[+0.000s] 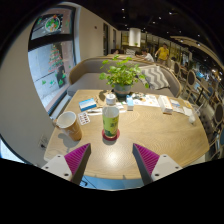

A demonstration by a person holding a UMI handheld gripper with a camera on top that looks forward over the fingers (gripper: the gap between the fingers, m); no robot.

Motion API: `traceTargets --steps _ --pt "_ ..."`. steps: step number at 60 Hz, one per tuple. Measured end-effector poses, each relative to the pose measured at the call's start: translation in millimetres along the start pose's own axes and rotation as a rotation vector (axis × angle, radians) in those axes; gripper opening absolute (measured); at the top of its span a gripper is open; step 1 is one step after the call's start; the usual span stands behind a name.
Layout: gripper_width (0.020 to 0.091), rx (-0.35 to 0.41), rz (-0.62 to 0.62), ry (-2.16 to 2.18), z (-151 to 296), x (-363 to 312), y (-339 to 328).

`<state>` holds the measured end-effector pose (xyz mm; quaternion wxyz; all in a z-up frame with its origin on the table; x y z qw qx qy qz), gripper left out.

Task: Pour water

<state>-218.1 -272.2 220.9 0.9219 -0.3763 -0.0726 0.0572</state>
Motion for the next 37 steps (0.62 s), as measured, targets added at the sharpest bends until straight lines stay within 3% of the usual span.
traceTargets --steps 18,37 --pt "0.085 0.019 -0.079 0.008 3 8 -48" --pt "0.0851 0.002 -0.059 0.032 -7 10 -45"
Point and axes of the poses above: the point between the fingertips, and its own axes, seen from behind it with the camera up: x to the right, z up, y forward, the way the camera looks, the point moved 8 cm from there along -y, backward, against the way the camera looks, and after that the axes turned 7 degrees about -y, right-handed, at the moved point
